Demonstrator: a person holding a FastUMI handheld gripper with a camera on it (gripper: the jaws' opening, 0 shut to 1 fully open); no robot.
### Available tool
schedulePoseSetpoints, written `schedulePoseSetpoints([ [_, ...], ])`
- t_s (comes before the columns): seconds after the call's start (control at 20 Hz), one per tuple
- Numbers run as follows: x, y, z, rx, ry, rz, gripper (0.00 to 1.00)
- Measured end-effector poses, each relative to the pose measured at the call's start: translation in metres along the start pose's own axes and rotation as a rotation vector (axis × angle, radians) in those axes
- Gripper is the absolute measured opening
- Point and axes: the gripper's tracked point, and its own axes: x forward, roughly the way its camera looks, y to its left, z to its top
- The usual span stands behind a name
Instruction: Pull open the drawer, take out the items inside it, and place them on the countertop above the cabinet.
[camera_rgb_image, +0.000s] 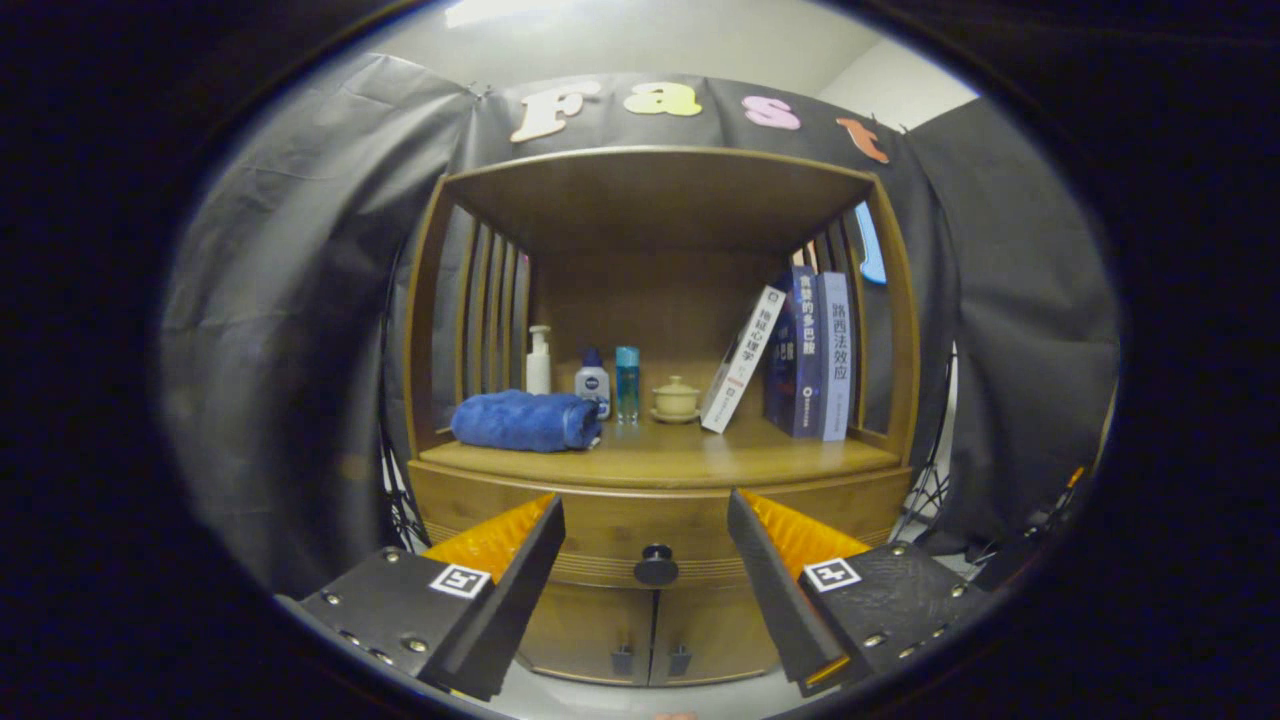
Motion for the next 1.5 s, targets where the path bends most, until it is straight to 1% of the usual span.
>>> schedulePoseSetpoints([
  [0.25,0.051,0.006,-0.030,-0.004,0.052,0.007,0.98],
  [0.4,0.077,0.003,-0.047,0.000,0.081,-0.004,0.97],
  [0.5,0.093,0.003,-0.059,0.022,0.103,-0.003,0.96],
  [0.55,0.092,-0.002,-0.064,0.018,0.118,-0.020,0.95],
  [0.6,0.101,-0.003,-0.055,0.016,0.071,-0.032,0.95],
  [0.65,0.098,-0.003,-0.062,-0.005,0.085,-0.032,0.94],
  [0.7,0.101,-0.003,-0.060,-0.030,0.067,-0.043,0.94],
  [0.75,0.104,-0.010,-0.067,-0.053,0.085,-0.065,0.94],
  [0.85,0.100,-0.011,-0.063,-0.022,0.075,-0.065,0.76],
  [1.0,0.102,-0.014,-0.063,-0.007,0.069,-0.058,0.70],
  [1.15,0.100,-0.013,-0.065,-0.042,0.067,-0.063,0.70],
  [1.25,0.101,-0.012,-0.065,-0.032,0.067,-0.051,0.71],
  [1.35,0.100,-0.019,-0.066,-0.022,0.075,-0.064,0.72],
  [1.5,0.102,-0.019,-0.065,0.021,0.072,-0.052,0.73],
])
